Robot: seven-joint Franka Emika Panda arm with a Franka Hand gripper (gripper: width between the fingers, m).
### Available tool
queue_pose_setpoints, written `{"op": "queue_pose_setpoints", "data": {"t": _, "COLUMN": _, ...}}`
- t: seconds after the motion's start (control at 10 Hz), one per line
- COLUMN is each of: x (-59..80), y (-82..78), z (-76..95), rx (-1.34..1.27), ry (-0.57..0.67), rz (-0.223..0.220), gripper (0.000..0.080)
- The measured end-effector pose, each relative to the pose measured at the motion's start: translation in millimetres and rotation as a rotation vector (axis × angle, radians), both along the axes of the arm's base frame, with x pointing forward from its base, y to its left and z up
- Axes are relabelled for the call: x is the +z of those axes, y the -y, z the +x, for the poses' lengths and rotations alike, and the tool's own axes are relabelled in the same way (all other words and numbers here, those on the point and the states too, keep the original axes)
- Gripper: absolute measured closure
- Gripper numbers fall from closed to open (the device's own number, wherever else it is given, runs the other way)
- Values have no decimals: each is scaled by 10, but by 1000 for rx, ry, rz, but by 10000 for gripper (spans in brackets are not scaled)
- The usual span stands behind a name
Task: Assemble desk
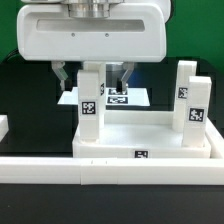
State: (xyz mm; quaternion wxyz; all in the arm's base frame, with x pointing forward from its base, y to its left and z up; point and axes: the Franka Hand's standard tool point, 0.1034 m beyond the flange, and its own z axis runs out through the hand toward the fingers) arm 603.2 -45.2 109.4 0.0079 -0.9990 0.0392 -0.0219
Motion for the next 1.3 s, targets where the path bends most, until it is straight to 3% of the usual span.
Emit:
{"op": "queue_pose_setpoints", "data": {"t": 0.3, "x": -1, "y": 29, "z": -1, "rx": 176, "ry": 6, "rz": -11, "gripper": 151}}
{"op": "queue_pose_setpoints", "data": {"t": 0.5, "x": -3, "y": 31, "z": -2, "rx": 175, "ry": 5, "rz": -11, "gripper": 380}}
{"op": "queue_pose_setpoints", "data": {"t": 0.6, "x": -4, "y": 32, "z": -2, "rx": 175, "ry": 5, "rz": -11, "gripper": 380}}
{"op": "queue_pose_setpoints", "data": {"t": 0.7, "x": -4, "y": 34, "z": -2, "rx": 165, "ry": 5, "rz": -10, "gripper": 513}}
{"op": "queue_pose_setpoints", "data": {"t": 1.0, "x": -4, "y": 36, "z": -2, "rx": 90, "ry": 5, "rz": -6, "gripper": 512}}
{"op": "queue_pose_setpoints", "data": {"t": 1.3, "x": -12, "y": 57, "z": -5, "rx": -226, "ry": 5, "rz": 25, "gripper": 512}}
